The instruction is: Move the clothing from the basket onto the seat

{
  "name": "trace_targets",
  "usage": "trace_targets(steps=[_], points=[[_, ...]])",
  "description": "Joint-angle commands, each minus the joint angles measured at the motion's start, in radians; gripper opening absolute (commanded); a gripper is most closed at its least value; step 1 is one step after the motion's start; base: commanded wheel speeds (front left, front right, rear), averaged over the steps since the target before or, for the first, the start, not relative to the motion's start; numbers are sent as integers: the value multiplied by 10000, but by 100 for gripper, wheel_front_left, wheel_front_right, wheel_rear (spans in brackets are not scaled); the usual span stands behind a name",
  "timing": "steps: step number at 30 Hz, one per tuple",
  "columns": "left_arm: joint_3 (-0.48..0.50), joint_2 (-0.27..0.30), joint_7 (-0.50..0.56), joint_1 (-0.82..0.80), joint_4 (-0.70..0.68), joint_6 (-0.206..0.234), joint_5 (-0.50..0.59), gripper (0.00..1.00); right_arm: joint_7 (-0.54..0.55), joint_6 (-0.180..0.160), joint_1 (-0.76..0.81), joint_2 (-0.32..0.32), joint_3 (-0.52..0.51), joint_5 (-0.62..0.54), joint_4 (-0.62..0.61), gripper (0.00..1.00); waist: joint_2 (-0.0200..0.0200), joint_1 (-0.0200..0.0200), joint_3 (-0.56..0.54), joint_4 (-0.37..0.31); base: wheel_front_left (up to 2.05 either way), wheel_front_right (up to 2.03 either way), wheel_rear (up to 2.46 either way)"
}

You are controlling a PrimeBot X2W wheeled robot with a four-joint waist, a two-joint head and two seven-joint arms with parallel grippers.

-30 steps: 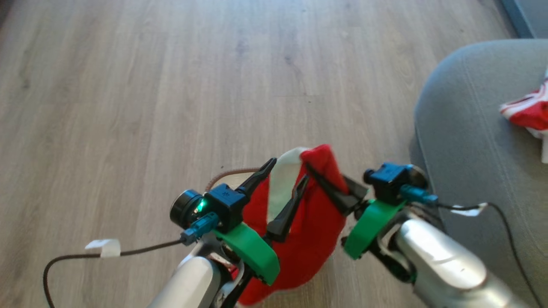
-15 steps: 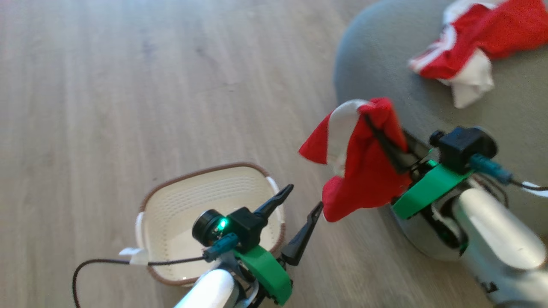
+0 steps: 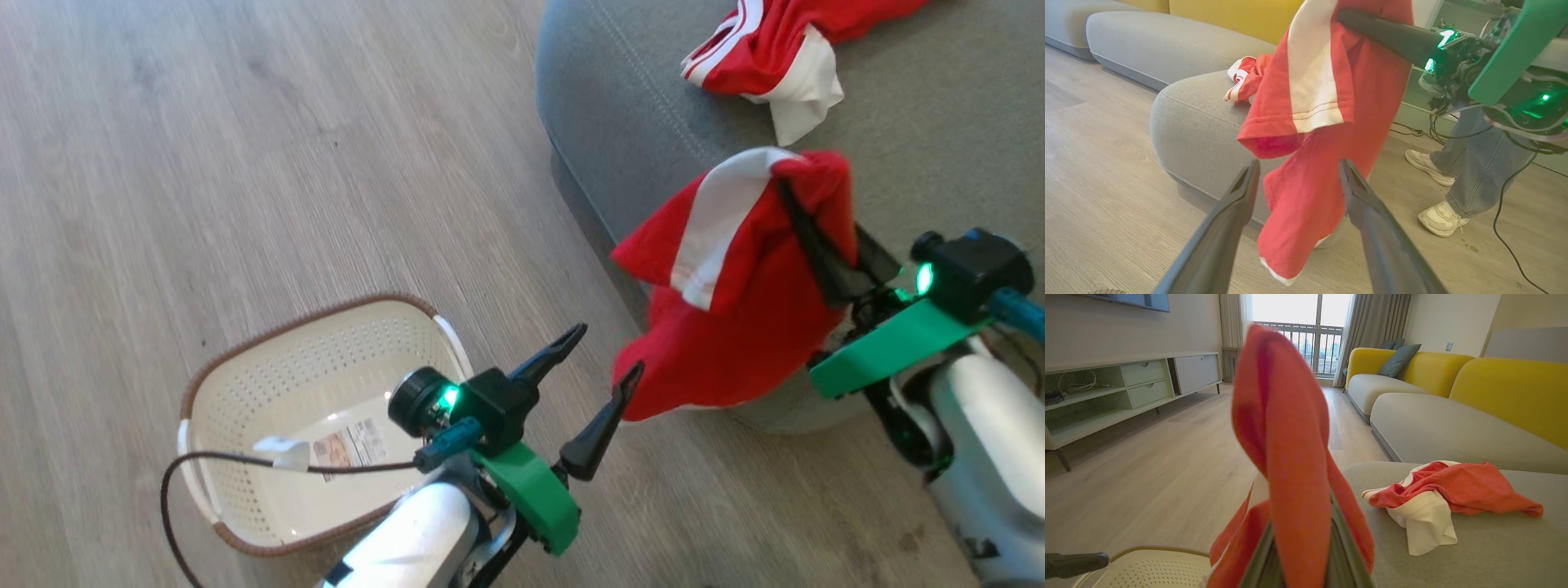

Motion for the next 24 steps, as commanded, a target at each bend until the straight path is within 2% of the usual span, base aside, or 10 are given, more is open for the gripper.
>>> trace_targets(steps=[1,8,11,14,15,19,20,24], points=[[241,-70,-134,-498,-372,34,4,100,-17,-2,-138,-77,-176,-30,-393,0,0,0,252,44,0,0,0],[258,-67,-136,-1416,-362,35,282,100,-41,-2,-1078,109,-1350,-50,-483,0,0,0,1982,702,0,0,0],[397,44,-136,-1958,-345,7,448,100,-45,-2,-2150,266,-1690,80,-381,0,0,0,2872,1026,0,0,0],[576,202,-130,-2451,-386,23,574,100,90,-2,-3703,154,-2005,143,26,0,0,0,3750,1303,0,0,0],[677,298,-114,-2694,-412,26,612,100,242,-2,-4907,60,-2398,346,466,0,0,0,4257,1474,0,0,0],[726,449,-83,-2960,-437,-10,677,100,720,-2,-7301,-511,-3558,352,1642,0,0,0,5017,1847,0,0,0],[726,449,-83,-2960,-437,-10,677,100,720,-2,-7301,-511,-3558,352,1642,0,0,0,5017,1847,0,0,0],[768,547,-85,-2972,-490,21,661,100,1221,-2,-8956,-1423,-4806,-36,2728,0,0,0,5537,2139,0,0,0]])
